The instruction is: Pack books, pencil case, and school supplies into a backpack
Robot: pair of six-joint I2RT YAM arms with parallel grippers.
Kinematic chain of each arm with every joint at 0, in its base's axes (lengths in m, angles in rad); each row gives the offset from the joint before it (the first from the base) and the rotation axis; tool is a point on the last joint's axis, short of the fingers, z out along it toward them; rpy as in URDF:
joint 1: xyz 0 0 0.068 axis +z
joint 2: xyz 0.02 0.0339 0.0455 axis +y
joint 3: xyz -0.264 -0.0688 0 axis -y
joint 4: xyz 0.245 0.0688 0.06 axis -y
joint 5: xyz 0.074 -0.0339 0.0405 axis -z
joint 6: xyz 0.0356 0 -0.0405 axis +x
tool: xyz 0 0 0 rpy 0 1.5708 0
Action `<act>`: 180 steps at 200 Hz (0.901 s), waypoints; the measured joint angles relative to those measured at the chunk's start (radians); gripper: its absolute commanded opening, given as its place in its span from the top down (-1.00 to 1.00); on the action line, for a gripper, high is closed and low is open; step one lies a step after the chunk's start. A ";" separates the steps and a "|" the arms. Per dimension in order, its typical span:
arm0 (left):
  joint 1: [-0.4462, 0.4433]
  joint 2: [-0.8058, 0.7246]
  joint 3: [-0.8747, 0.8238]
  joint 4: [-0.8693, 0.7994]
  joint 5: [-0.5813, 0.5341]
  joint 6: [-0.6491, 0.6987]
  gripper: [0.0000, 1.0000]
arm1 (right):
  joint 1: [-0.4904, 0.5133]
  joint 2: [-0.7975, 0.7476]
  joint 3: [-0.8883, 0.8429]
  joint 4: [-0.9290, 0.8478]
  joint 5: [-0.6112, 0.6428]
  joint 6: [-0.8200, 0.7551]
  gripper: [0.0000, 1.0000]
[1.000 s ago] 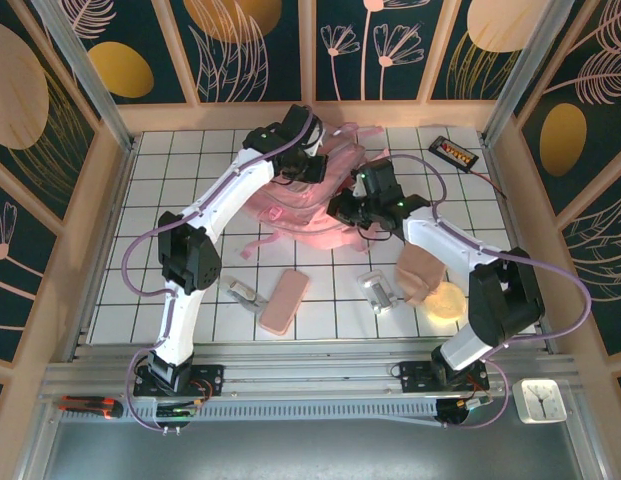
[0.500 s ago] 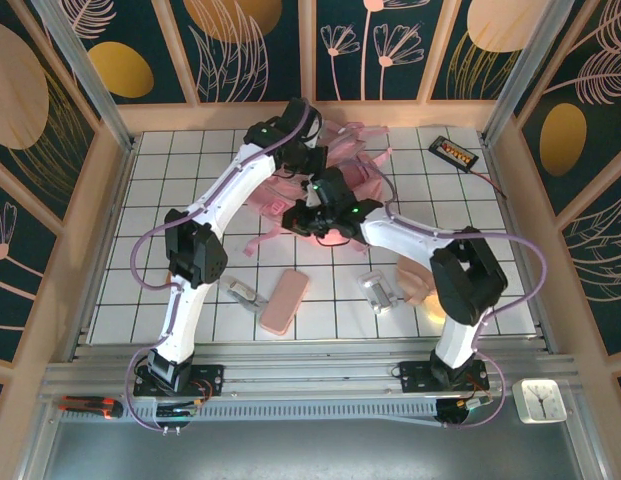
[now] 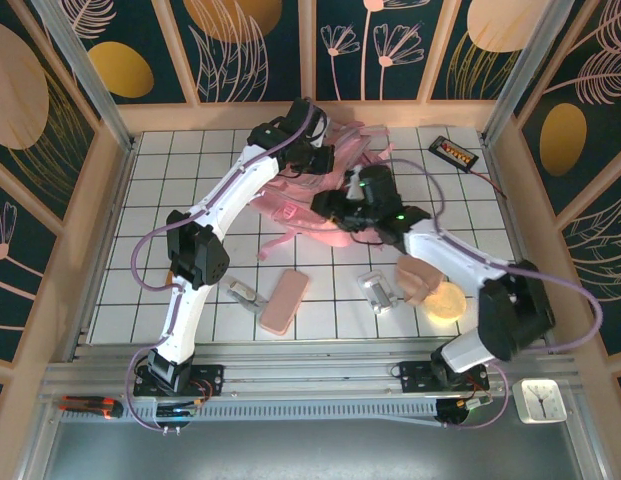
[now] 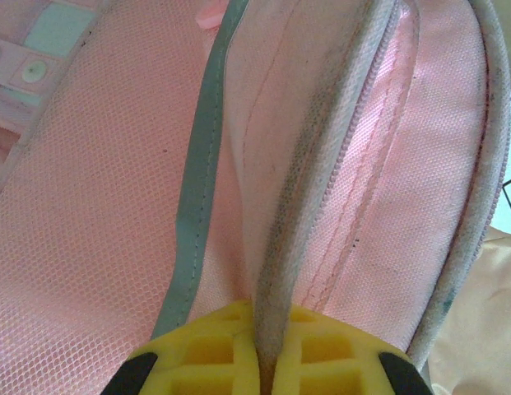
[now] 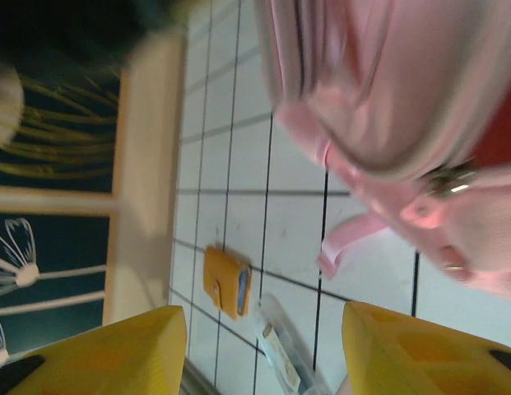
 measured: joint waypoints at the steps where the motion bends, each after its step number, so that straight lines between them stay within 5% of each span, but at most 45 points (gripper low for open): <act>1: 0.000 0.000 0.000 0.000 0.000 0.000 1.00 | -0.002 -0.007 -0.001 -0.003 0.003 0.000 -0.06; 21: 0.000 0.000 0.000 0.000 0.003 0.000 1.00 | -0.046 -0.061 -0.010 -0.021 0.017 0.000 0.05; 43: 0.000 0.000 0.000 0.000 0.003 0.000 1.00 | -0.094 -0.047 -0.027 -0.010 0.024 -0.003 0.47; 53: 0.000 0.000 0.000 0.000 0.006 0.000 1.00 | -0.114 -0.025 -0.030 0.002 0.022 0.007 0.52; 93: 0.004 0.000 0.000 0.004 0.025 0.000 1.00 | -0.157 0.107 -0.019 0.086 -0.012 -0.003 0.23; 148: 0.020 0.000 -0.007 0.007 0.025 0.000 1.00 | -0.153 0.204 0.027 0.145 -0.083 -0.012 0.19; 180: 0.020 0.012 0.048 -0.032 0.024 0.000 1.00 | -0.085 0.134 0.026 0.037 0.087 -0.021 0.01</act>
